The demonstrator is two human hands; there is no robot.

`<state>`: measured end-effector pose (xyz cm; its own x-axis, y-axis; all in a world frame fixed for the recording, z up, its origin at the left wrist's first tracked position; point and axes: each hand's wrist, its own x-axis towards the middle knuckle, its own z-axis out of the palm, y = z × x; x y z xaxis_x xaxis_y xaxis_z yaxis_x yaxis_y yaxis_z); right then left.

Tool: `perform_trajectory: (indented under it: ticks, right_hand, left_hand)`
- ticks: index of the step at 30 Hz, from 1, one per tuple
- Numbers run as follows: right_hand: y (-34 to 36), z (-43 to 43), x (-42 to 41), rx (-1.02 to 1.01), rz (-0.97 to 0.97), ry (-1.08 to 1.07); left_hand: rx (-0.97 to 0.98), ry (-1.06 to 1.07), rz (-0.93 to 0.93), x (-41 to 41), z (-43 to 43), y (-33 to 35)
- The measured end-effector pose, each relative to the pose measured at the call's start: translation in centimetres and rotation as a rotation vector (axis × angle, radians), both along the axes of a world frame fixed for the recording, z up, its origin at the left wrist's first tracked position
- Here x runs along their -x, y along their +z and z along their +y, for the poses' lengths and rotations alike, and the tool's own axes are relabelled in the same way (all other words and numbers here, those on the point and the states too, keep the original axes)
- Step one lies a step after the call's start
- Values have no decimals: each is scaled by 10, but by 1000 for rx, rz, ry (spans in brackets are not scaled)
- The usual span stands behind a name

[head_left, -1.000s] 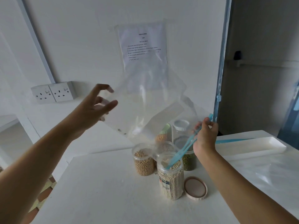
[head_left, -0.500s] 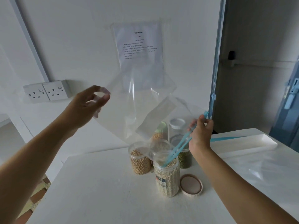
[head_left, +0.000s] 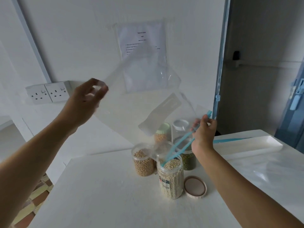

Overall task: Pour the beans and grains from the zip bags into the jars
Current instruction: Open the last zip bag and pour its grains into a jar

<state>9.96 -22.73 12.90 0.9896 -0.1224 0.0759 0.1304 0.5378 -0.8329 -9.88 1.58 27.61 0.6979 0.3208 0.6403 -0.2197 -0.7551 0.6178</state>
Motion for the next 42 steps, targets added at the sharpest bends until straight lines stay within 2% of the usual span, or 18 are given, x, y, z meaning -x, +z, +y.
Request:
perform_trajectory:
  ticks: [2,7,14,17,20,23,25,28,31,35,37,40,42]
  right_hand:
    - [1,-1,-1,20,2,-10]
    - [-1,-3,-1,6,23,-5]
    - [-4,-6,-3,-22,56,25]
    - [-4,-6,-4,-20,58,8]
    - [-4,-6,-4,-31,65,32]
    - [-5,-9,-3,-47,77,21]
    - [-6,-11,-4,-54,90,26]
    - [-7,-12,-6,-56,97,40]
    - [-8,-11,-7,-66,101,40]
    - [-6,-8,-7,-76,106,28]
    - [-4,-6,-6,-69,100,26]
    - [-1,-5,-7,-66,99,11]
    - [0,-6,-6,-65,99,14]
  left_hand:
    - [-39,24,35,-5,-5,-1]
    - [31,-12,93,-7,-6,-3]
    - [87,-33,8,-12,-8,1]
    - [-9,-45,123,-14,-12,-2]
    - [89,-57,11,-14,-15,3]
    - [97,-99,118,-14,-10,6]
    - [181,-155,156,-12,-4,5]
    - [433,-253,133,-7,4,7]
    - [575,-264,23,-4,1,2]
    - [380,-151,-86,-6,0,3]
    - [397,-160,-127,-8,1,6]
    - [296,-165,-56,-12,-2,0]
    - [372,-162,-100,-13,1,1]
